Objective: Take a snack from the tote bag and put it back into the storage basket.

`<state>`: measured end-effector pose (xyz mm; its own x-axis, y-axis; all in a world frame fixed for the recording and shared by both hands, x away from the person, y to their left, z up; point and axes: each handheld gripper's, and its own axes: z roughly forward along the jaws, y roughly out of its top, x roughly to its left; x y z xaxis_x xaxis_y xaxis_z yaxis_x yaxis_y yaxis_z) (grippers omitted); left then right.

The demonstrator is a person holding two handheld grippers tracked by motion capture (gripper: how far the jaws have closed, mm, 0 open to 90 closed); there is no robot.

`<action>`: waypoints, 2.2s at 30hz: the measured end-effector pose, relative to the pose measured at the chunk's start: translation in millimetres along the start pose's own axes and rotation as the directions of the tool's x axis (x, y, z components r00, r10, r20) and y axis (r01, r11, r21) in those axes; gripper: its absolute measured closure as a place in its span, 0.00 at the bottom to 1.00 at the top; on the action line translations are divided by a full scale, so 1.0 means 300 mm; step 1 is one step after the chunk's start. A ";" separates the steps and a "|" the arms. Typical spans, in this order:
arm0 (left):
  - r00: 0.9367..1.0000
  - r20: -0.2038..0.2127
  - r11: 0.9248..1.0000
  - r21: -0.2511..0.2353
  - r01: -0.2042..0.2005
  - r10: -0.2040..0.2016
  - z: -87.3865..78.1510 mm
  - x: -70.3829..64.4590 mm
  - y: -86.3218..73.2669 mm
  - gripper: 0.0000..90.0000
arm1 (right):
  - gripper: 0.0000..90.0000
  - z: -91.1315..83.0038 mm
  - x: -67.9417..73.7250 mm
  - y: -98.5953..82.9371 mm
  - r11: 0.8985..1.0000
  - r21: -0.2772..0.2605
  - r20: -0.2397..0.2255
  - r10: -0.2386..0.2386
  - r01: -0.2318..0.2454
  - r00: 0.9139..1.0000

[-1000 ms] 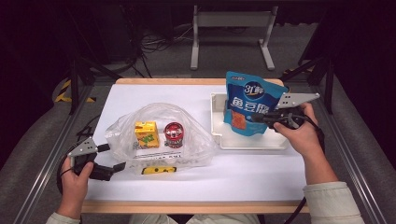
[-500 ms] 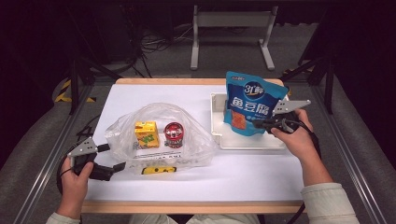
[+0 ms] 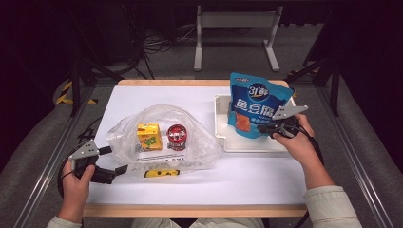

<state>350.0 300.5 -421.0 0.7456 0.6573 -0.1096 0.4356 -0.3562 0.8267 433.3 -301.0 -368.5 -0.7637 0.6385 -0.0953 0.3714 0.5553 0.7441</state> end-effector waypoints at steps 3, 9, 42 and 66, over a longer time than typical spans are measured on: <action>1.000 0.000 1.000 0.001 0.000 0.000 0.001 0.000 0.000 0.02 | 1.00 0.009 -0.002 -0.008 1.000 0.026 0.033 -0.004 0.003 0.999; 1.000 -0.002 1.000 -0.007 -0.002 0.002 -0.004 -0.002 0.001 0.02 | 1.00 0.024 -0.007 -0.012 0.998 0.061 0.085 -0.017 0.012 0.996; 1.000 -0.004 1.000 -0.009 0.000 0.000 -0.007 0.000 -0.002 0.02 | 1.00 0.047 -0.040 -0.031 0.990 0.123 0.197 0.037 -0.062 0.980; 1.000 -0.004 1.000 -0.017 -0.006 0.006 -0.009 0.001 0.002 0.02 | 0.62 -0.008 0.150 0.192 0.993 -0.116 -0.055 0.005 -0.011 0.998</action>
<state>349.3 302.3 -419.1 0.7462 0.6578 -0.1027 0.4225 -0.3487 0.8366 419.2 -241.4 -328.3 -0.7896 0.6112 -0.0552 0.3162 0.4823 0.8170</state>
